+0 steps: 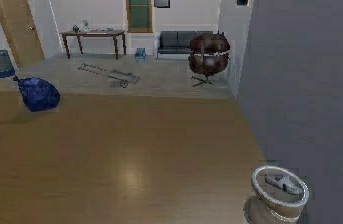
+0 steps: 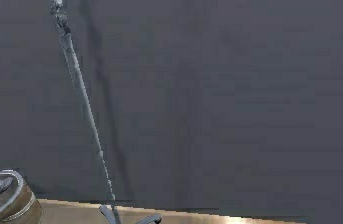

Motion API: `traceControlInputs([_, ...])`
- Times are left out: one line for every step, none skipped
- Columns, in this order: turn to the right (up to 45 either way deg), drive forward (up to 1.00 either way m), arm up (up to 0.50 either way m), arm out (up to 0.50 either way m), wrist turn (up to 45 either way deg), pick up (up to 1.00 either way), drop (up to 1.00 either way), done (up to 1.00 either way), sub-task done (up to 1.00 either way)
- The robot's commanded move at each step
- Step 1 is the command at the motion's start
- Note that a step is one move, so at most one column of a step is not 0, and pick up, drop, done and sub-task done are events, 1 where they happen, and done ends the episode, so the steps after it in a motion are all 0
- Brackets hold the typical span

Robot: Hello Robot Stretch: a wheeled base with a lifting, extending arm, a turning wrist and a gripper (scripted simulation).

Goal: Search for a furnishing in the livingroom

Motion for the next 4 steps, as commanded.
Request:
traceControlInputs([0.0,1.0,0.0,0.0,0.0,0.0,0.0,0.0,0.0])
traceControlInputs([0.0,1.0,0.0,0.0,0.0,0.0,0.0,0.0,0.0])
traceControlInputs([0.0,1.0,0.0,0.0,0.0,0.0,0.0,0.0,0.0])
traceControlInputs([0.0,0.7,0.0,0.0,0.0,0.0,0.0,0.0,0.0])
